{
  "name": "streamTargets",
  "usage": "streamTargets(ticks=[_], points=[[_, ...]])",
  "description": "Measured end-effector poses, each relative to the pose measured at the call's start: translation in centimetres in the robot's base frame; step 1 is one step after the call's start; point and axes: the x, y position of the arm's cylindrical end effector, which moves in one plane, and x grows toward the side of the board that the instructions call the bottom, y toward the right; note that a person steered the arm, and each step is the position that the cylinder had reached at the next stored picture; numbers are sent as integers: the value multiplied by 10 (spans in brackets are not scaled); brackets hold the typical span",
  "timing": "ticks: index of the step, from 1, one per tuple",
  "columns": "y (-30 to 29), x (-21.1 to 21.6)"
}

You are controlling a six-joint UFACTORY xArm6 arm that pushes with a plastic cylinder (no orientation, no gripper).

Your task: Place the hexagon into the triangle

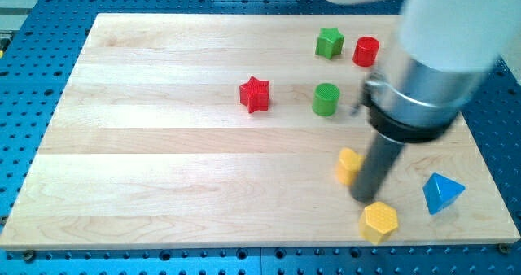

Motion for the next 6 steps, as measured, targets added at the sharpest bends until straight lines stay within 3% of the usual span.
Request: streamTargets(ticks=[1, 2, 3, 6], points=[[-13, -13], [-64, 62], [-64, 63], [23, 64]])
